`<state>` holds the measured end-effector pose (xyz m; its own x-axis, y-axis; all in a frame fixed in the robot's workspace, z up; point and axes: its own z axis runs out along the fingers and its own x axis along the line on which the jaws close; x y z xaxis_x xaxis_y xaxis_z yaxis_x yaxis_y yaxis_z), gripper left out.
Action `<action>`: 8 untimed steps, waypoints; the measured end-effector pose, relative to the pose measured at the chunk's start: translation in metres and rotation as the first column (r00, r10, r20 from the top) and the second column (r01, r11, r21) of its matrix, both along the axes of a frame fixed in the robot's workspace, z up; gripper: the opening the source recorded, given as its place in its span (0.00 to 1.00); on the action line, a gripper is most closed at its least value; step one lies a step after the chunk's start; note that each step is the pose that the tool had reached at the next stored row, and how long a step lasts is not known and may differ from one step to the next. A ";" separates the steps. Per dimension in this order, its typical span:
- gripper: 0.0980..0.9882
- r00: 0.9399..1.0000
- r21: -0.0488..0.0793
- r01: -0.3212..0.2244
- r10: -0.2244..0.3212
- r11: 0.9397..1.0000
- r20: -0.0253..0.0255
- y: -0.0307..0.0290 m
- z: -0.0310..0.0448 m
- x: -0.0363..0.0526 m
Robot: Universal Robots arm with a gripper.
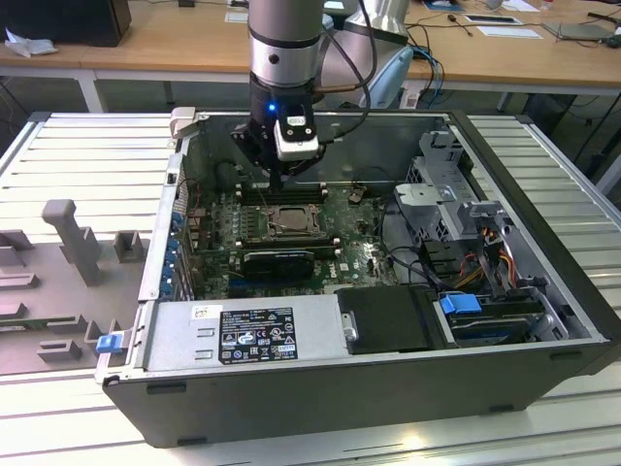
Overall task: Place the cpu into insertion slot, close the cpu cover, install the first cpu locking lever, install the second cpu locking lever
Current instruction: 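Install the first cpu locking lever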
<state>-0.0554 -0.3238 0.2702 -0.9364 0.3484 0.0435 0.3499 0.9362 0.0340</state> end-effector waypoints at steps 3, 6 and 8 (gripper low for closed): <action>0.01 0.994 -0.001 -0.107 0.107 0.994 0.017 0.0000 -0.0018 0.0000; 0.01 0.983 -0.003 -0.182 0.182 0.983 0.024 0.0000 -0.0032 -0.0001; 0.01 0.975 -0.005 -0.219 0.219 0.976 0.035 0.0000 -0.0048 0.0000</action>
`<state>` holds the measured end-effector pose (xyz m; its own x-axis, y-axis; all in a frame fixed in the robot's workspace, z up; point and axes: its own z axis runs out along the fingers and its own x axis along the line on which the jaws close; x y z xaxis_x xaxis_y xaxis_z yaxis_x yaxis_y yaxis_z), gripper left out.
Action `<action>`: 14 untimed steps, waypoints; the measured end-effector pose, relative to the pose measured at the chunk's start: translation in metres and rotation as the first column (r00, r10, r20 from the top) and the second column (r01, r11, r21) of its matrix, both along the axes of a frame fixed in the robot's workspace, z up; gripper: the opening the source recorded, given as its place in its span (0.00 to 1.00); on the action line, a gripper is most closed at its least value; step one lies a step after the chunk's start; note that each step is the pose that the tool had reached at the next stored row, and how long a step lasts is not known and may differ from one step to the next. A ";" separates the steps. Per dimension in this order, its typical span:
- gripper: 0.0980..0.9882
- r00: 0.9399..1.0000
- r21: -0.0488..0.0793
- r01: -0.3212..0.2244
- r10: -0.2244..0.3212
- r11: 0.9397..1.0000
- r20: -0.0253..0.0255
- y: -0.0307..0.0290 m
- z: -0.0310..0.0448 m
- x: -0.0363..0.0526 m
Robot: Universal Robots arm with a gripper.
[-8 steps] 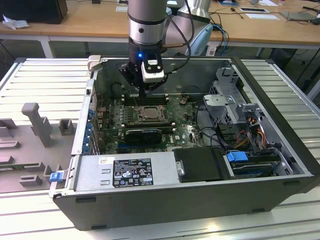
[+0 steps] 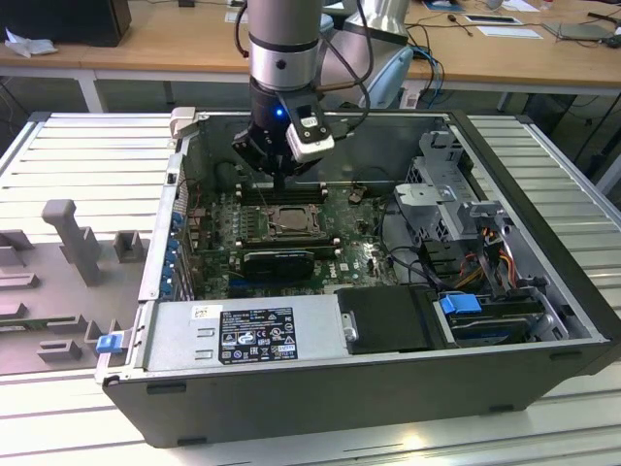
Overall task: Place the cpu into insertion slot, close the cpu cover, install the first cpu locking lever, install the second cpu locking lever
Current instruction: 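Install the first cpu locking lever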
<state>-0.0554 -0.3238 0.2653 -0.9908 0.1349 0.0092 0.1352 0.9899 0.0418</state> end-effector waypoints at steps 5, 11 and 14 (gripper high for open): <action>0.01 1.000 0.003 -0.012 0.012 1.000 0.005 0.0000 -0.0049 -0.0103; 0.01 0.996 0.004 -0.093 0.093 0.996 0.005 0.0000 -0.0073 -0.0260; 0.01 0.996 0.006 -0.093 0.093 0.996 0.005 0.0001 -0.0073 -0.0367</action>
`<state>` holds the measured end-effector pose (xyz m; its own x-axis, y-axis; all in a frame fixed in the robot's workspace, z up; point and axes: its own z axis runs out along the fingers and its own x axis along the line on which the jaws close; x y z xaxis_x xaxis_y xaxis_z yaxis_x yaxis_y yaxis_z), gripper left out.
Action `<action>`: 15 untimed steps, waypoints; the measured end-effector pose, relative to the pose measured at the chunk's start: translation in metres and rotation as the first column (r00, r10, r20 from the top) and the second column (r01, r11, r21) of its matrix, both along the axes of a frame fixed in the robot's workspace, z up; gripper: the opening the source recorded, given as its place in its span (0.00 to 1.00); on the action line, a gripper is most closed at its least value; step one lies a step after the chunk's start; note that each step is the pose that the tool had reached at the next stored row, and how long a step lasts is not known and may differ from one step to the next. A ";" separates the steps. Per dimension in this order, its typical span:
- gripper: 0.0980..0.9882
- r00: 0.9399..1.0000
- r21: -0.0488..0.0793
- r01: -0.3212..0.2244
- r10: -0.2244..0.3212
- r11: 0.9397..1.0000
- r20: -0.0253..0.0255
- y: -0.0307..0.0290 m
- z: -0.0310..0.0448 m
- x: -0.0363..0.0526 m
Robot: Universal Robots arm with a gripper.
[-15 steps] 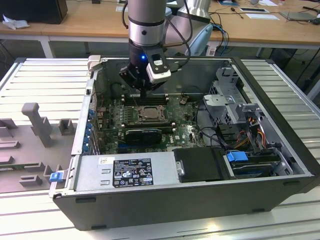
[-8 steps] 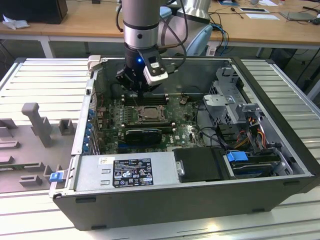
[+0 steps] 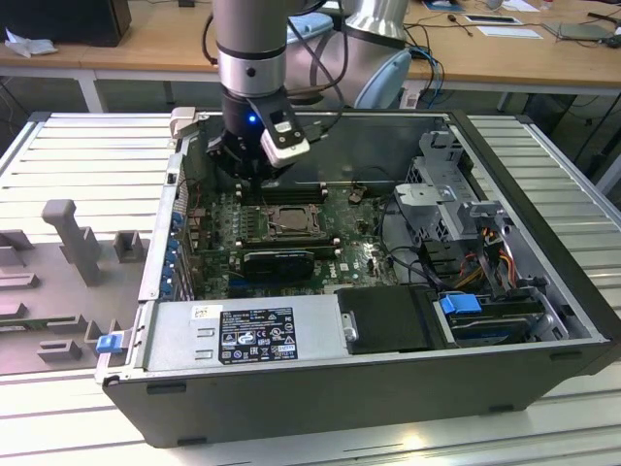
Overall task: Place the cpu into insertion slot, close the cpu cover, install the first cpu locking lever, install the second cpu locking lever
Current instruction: 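Install the first cpu locking lever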
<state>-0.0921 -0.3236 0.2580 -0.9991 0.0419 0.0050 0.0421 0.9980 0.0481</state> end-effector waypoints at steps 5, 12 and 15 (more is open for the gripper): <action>0.01 1.000 0.006 -0.005 0.005 1.000 0.000 0.0065 -0.0008 -0.0118; 0.01 1.000 0.007 -0.011 0.011 1.000 0.000 0.0240 -0.0015 -0.0142; 0.01 1.000 0.007 -0.018 0.018 1.000 0.000 0.0268 -0.0016 -0.0097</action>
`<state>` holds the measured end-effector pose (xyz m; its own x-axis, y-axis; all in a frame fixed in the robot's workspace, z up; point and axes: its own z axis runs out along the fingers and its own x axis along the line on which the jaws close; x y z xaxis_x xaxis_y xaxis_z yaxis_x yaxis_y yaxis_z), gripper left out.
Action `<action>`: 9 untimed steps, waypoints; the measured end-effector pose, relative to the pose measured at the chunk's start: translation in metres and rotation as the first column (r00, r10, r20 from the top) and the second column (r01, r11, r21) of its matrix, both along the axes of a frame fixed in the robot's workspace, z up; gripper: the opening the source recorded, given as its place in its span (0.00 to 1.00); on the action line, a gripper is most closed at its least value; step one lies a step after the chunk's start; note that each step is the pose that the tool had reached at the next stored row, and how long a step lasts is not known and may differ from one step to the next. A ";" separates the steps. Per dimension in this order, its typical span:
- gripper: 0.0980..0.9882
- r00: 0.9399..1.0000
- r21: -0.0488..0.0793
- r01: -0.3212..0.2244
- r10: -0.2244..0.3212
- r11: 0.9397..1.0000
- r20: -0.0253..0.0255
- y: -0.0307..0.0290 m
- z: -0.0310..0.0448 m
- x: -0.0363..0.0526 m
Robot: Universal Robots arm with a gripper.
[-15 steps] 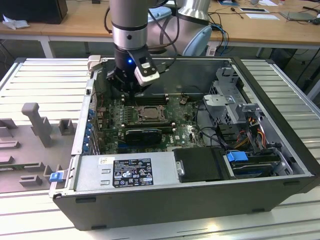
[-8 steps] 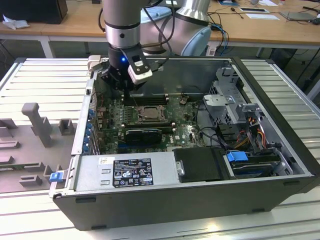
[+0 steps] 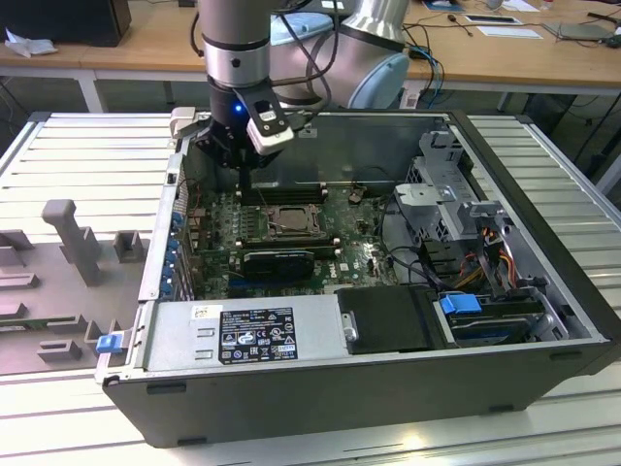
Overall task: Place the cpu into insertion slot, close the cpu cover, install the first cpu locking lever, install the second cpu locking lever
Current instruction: 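Install the first cpu locking lever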
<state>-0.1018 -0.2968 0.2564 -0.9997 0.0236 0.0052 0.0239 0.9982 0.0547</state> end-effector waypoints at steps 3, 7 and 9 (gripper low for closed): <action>0.01 1.000 0.000 -0.002 0.002 1.000 0.000 0.0006 -0.0006 0.0228; 0.01 1.000 -0.001 -0.002 0.002 1.000 0.000 0.0007 -0.0029 0.0390; 0.01 1.000 -0.001 -0.007 0.007 1.000 0.000 0.0007 -0.0043 0.0440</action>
